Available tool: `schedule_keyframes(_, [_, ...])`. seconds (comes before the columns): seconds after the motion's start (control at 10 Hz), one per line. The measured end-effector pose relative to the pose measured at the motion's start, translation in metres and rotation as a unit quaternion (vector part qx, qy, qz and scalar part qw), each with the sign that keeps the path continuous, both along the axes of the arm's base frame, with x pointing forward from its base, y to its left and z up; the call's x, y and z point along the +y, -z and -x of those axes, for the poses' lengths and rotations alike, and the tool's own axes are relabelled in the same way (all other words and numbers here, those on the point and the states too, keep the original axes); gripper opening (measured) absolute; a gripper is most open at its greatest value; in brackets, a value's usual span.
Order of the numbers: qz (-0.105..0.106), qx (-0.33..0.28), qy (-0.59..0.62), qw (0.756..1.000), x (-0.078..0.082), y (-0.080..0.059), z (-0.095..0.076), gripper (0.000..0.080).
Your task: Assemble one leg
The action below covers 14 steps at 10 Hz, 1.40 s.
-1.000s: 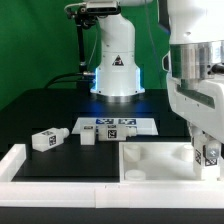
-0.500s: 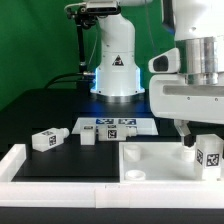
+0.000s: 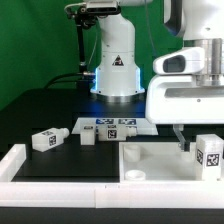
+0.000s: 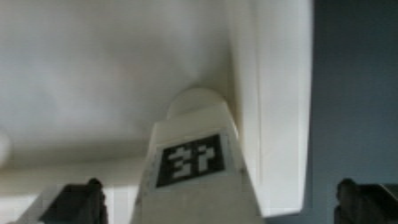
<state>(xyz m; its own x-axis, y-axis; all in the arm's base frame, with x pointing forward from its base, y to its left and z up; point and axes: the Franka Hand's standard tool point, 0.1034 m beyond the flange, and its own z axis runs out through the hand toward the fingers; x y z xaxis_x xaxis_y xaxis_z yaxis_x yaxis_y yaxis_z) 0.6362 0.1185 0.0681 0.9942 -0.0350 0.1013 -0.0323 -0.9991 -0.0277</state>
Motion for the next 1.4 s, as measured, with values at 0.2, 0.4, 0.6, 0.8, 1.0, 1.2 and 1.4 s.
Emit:
schedule_keyframes(0.2, [-0.003, 0.001, 0.028, 1.000, -0.0013, 0.0003, -0.0001, 0.0416])
schedule_keyframes(0.4, [-0.007, 0.002, 0.081, 0.997, -0.0033, 0.0007, -0.0001, 0.0283])
schedule_keyframes(0.6, [-0.014, 0.004, 0.149, 0.989, -0.0034, 0.0008, -0.0001, 0.0285])
schedule_keyframes(0.8, [-0.030, 0.007, 0.275, 0.961, -0.0046, 0.0008, -0.0006, 0.0285])
schedule_keyframes(1.0, [-0.049, 0.027, 0.456, 0.888, -0.0009, 0.0010, 0.0002, 0.0285])
schedule_keyframes(1.2, [-0.075, 0.052, 0.595, 0.798, -0.0011, 0.0007, -0.0029, 0.0285])
schedule_keyframes(1.4, [-0.083, 0.057, 0.647, 0.756, -0.0009, 0.0007, -0.0030, 0.0285])
